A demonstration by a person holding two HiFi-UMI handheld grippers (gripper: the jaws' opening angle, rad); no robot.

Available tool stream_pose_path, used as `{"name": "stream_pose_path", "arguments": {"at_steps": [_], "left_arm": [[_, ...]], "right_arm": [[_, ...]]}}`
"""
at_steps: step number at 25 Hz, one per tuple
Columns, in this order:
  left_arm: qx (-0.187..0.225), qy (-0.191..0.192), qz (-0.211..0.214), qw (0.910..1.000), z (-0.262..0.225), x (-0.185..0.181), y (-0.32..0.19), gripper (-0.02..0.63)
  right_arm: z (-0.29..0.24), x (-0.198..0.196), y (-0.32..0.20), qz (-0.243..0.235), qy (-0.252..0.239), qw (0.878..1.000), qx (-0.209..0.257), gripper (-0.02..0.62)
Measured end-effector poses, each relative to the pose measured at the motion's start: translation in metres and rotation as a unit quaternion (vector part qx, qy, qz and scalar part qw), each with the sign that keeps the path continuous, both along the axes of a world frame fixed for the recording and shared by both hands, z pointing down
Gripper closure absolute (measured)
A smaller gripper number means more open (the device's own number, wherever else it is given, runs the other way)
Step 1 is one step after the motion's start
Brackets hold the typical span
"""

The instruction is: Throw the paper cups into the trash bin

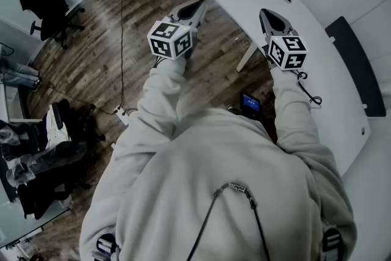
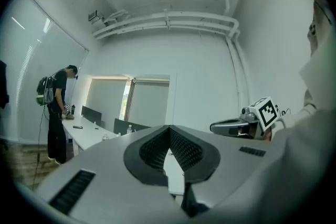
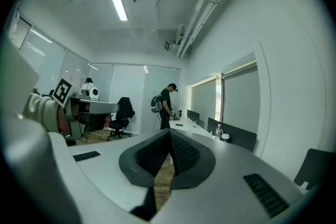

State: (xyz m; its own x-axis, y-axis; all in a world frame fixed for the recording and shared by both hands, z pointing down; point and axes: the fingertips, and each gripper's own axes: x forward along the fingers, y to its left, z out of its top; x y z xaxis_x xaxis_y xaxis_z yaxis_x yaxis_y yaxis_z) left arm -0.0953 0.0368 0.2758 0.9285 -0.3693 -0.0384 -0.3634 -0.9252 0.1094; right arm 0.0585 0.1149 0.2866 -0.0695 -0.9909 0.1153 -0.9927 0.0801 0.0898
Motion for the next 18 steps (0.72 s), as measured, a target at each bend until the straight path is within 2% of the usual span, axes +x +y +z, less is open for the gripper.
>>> {"name": "stream_pose_path", "arguments": {"at_steps": [8,12,18], "left_arm": [[0.008,-0.013,0.016,0.9998,0.004,0.008,0.001,0.603],[0.027,-0.034,0.011,0.9990,0.005,0.011,0.002,0.603],[0.030,-0.029,0.016,0.9990,0.002,0.016,0.004,0.603]], "right_arm": [[-0.001,0.003,-0.005,0.001,-0.003,1.000,0.002,0.578],[-0.007,0.001,-0.005,0.002,-0.005,1.000,0.011,0.578],[-0.012,0.003,-0.006,-0.005,-0.016,1.000,0.022,0.578]]}}
